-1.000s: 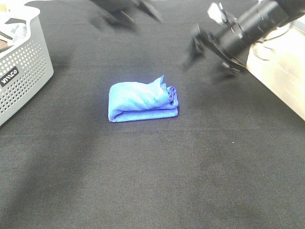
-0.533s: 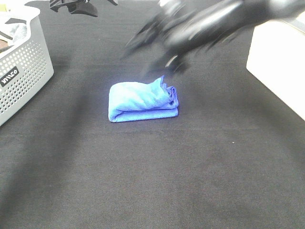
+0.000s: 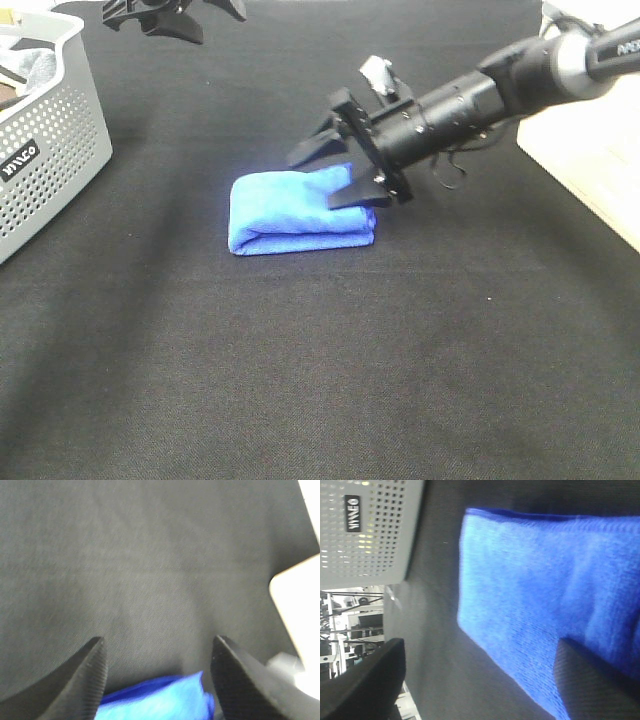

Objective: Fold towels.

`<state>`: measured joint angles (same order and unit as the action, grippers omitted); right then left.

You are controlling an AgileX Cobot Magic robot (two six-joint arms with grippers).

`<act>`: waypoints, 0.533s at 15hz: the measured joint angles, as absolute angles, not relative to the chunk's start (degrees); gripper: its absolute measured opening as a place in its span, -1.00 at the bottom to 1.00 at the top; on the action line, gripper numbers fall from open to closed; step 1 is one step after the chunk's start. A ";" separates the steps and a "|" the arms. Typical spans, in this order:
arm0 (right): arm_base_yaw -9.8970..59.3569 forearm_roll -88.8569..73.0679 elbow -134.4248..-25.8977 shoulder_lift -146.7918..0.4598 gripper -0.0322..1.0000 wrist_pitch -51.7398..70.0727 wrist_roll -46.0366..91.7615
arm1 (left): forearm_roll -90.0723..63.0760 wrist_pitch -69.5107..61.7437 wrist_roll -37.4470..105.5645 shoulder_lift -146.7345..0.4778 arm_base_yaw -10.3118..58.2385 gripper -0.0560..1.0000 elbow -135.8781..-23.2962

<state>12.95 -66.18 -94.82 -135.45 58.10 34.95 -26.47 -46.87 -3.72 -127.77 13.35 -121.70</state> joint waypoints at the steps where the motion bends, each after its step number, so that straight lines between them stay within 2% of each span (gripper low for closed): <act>1: 12.78 -64.69 -94.82 -135.85 0.55 58.10 34.72 | -26.18 -47.50 -3.72 -127.77 13.35 0.22 -121.70; 5: 10.89 -61.42 -94.82 -135.16 0.55 60.22 32.31 | -25.90 -50.25 -3.72 -127.77 13.35 0.22 -121.70; 8: 8.14 -55.75 -94.82 -129.49 0.55 61.88 29.34 | -22.06 -55.06 -3.72 -125.99 13.29 0.22 -121.70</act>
